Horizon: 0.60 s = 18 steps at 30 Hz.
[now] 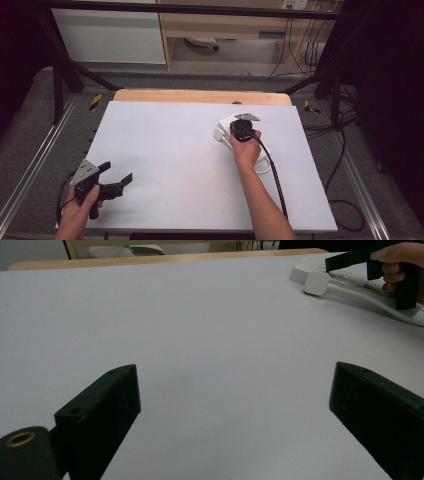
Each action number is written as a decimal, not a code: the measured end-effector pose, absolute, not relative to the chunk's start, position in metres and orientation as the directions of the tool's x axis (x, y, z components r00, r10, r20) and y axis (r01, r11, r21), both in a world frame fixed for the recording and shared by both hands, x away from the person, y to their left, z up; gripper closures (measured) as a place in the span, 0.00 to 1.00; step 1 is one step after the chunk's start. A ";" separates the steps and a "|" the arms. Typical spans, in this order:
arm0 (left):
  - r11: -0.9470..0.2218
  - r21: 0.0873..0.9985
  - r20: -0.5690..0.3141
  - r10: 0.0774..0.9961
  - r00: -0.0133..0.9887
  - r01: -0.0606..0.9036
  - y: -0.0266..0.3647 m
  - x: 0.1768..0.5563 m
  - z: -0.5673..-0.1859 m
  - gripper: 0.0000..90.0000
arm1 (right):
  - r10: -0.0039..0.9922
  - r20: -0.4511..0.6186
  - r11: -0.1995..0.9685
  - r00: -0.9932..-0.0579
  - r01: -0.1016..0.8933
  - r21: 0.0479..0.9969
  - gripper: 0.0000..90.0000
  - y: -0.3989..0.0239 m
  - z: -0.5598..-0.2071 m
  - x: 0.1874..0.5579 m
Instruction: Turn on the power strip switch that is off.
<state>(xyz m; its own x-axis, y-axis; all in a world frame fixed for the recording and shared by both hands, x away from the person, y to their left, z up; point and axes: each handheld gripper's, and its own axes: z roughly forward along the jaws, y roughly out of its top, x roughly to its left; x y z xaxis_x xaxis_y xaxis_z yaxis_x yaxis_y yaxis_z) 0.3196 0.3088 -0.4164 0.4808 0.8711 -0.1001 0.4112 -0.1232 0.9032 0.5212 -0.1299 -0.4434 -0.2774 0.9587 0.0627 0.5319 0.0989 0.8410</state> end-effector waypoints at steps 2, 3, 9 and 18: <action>-0.123 0.903 -0.100 0.871 0.481 0.411 0.309 0.320 -0.416 0.07 | 0.959 0.058 0.103 -0.278 0.530 0.842 1.00 -0.130 -0.443 0.522; -0.123 0.903 -0.100 0.871 0.481 0.411 0.309 0.320 -0.416 0.07 | 0.959 0.059 0.102 -0.277 0.530 0.842 1.00 -0.130 -0.443 0.522; -0.121 0.904 -0.102 0.871 0.481 0.411 0.309 0.320 -0.416 0.07 | 0.959 0.048 0.111 -0.279 0.526 0.843 1.00 -0.129 -0.444 0.521; -0.122 0.903 -0.102 0.870 0.483 0.411 0.309 0.319 -0.416 0.07 | 0.957 0.029 0.132 -0.290 0.519 0.844 1.00 -0.126 -0.444 0.520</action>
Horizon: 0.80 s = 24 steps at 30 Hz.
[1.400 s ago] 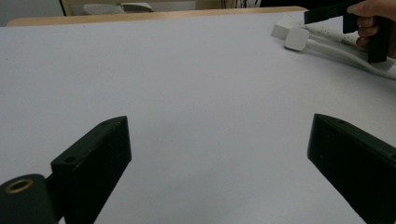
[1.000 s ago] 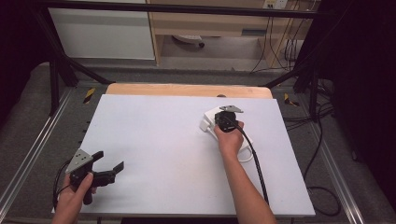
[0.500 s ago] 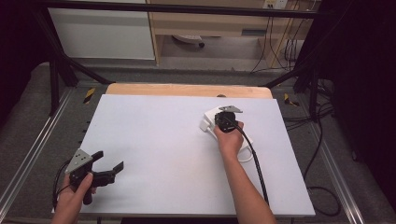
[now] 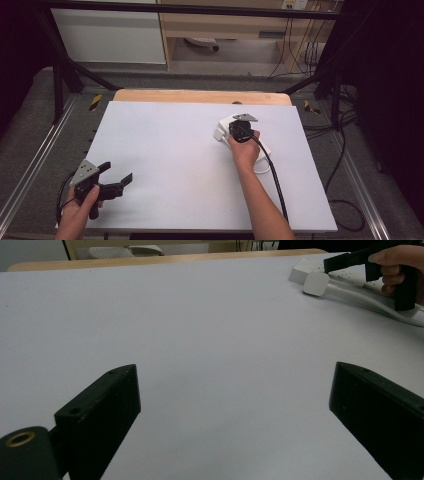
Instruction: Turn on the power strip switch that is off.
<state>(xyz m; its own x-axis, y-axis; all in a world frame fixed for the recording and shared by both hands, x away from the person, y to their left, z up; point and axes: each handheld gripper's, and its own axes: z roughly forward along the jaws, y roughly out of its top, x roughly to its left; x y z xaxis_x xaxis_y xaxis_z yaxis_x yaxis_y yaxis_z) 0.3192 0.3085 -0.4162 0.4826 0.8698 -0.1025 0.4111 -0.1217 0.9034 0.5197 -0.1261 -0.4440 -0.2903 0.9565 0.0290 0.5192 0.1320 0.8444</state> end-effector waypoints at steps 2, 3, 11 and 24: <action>-0.122 0.903 -0.102 0.870 0.482 0.411 0.309 0.319 -0.416 0.07 | 0.956 0.027 0.134 -0.291 0.519 0.844 1.00 -0.126 -0.444 0.520; -0.120 0.903 -0.103 0.870 0.481 0.411 0.308 0.319 -0.416 0.07 | 0.956 0.026 0.136 -0.293 0.518 0.844 1.00 -0.126 -0.444 0.520; -0.121 0.904 -0.103 0.870 0.483 0.410 0.308 0.319 -0.416 0.07 | 0.956 0.017 0.143 -0.294 0.514 0.846 1.00 -0.125 -0.444 0.520; -0.122 0.904 -0.102 0.869 0.484 0.411 0.308 0.319 -0.416 0.07 | 0.955 0.010 0.149 -0.295 0.511 0.847 1.00 -0.124 -0.444 0.519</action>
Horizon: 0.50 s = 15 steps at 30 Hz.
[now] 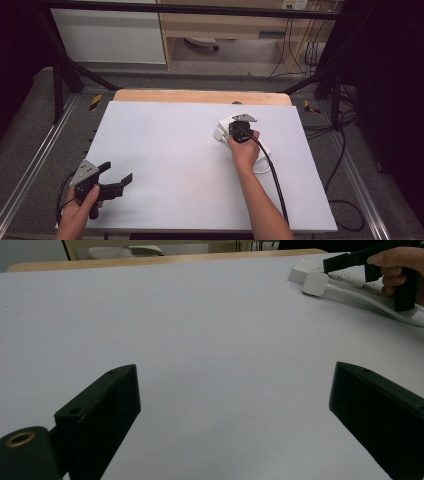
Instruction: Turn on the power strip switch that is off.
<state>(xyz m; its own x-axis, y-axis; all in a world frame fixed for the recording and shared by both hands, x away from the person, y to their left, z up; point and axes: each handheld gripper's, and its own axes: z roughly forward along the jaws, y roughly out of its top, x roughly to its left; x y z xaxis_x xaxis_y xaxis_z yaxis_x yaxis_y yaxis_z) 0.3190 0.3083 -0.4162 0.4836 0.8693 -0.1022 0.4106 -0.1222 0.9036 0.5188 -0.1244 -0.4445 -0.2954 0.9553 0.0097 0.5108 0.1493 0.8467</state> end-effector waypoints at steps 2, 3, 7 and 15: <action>-0.121 0.903 -0.103 0.870 0.483 0.411 0.308 0.319 -0.416 0.07 | 0.955 0.010 0.149 -0.296 0.511 0.847 1.00 -0.125 -0.444 0.519; -0.122 0.903 -0.102 0.869 0.484 0.411 0.308 0.319 -0.416 0.07 | 0.954 0.008 0.153 -0.298 0.510 0.846 1.00 -0.125 -0.444 0.519; -0.122 0.904 -0.102 0.869 0.484 0.411 0.308 0.319 -0.416 0.07 | 0.954 0.008 0.153 -0.300 0.511 0.846 1.00 -0.125 -0.444 0.519; -0.124 0.904 -0.101 0.869 0.485 0.410 0.308 0.319 -0.416 0.07 | 0.954 0.007 0.158 -0.298 0.528 0.834 1.00 -0.125 -0.445 0.518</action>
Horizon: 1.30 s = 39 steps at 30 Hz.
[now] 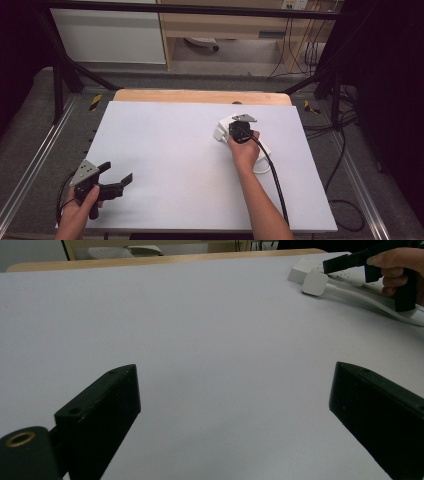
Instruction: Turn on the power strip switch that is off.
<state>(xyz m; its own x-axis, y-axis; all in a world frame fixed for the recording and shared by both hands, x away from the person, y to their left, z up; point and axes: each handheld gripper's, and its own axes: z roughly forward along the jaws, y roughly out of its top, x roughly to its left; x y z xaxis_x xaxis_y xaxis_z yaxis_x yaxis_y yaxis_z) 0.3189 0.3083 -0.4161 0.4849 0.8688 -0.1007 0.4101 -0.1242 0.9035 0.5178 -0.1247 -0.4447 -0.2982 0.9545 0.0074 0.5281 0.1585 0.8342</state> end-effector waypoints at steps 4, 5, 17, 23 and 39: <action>-0.123 0.903 -0.102 0.869 0.485 0.411 0.308 0.319 -0.416 0.07 | 0.955 0.013 0.150 -0.296 0.521 0.840 1.00 -0.126 -0.445 0.517; -0.123 0.903 -0.103 0.868 0.485 0.412 0.308 0.319 -0.416 0.07 | 0.954 0.009 0.156 -0.300 0.522 0.839 1.00 -0.126 -0.445 0.517; -0.120 0.903 -0.105 0.868 0.485 0.412 0.308 0.319 -0.416 0.07 | 0.953 0.061 0.115 -0.295 0.543 0.832 1.00 -0.128 -0.443 0.520; -0.126 0.906 -0.094 0.870 0.483 0.404 0.309 0.319 -0.416 0.07 | 0.953 0.049 0.121 -0.299 0.525 0.843 1.00 -0.130 -0.433 0.517; -0.138 0.902 -0.083 0.875 0.477 0.410 0.306 0.319 -0.417 0.07 | 0.937 0.105 0.083 -0.334 0.501 0.861 1.00 -0.137 -0.417 0.513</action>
